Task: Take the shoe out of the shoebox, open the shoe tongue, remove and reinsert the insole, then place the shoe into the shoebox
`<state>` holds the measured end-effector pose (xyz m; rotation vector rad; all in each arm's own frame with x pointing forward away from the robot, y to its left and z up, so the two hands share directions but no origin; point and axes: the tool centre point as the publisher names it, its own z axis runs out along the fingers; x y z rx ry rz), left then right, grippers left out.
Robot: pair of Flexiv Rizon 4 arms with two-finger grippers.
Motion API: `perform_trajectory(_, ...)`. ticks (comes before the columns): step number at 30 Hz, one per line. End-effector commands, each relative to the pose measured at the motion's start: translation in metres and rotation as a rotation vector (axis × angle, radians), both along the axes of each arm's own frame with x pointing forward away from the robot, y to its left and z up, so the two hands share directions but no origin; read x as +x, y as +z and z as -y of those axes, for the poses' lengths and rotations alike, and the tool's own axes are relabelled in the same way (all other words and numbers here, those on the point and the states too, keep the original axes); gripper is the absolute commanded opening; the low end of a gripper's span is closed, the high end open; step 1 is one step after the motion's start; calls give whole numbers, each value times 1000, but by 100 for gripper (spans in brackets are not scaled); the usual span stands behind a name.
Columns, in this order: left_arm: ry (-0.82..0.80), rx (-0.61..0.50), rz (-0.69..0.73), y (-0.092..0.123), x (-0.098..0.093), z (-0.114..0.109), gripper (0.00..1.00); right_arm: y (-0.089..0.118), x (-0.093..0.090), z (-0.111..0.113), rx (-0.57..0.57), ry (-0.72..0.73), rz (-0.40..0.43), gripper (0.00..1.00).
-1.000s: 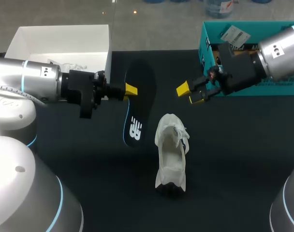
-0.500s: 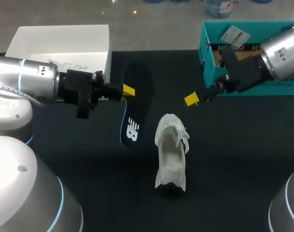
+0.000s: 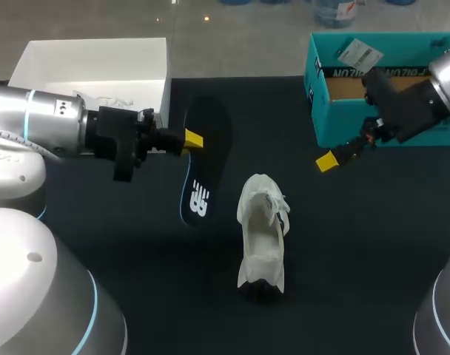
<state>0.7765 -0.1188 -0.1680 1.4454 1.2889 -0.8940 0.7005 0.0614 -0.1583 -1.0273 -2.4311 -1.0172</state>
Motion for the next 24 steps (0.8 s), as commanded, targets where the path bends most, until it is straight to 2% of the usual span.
perform_trajectory(1, 0, 5, 1, 1, 1, -1, 0, 12, -2, 14, -13, -69, -60, 100)
perform_trajectory(24, -8, 1, -4, 4, -1, -4, 0, 12, -2, 14, -13, -69, -60, 100)
